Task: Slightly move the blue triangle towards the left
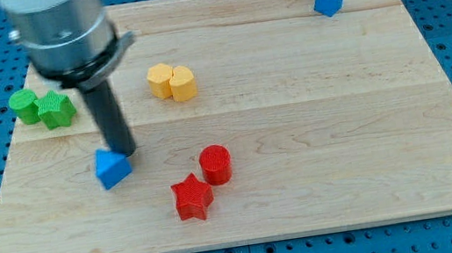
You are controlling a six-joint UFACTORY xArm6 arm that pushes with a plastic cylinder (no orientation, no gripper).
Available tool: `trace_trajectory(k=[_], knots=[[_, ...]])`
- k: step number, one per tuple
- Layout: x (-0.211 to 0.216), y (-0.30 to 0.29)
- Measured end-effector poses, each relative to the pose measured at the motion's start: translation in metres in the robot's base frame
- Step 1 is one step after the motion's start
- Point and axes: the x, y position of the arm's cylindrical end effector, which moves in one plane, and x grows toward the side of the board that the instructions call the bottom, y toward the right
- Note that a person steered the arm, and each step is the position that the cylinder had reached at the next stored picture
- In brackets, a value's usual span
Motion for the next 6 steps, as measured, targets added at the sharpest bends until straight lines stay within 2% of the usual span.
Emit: trace_trajectory(k=[1, 2, 3, 5, 6], knots=[[0.028, -0.031], [0.028, 0.005], [0.055, 0.004], [0.055, -0.04], [0.036, -0.031]])
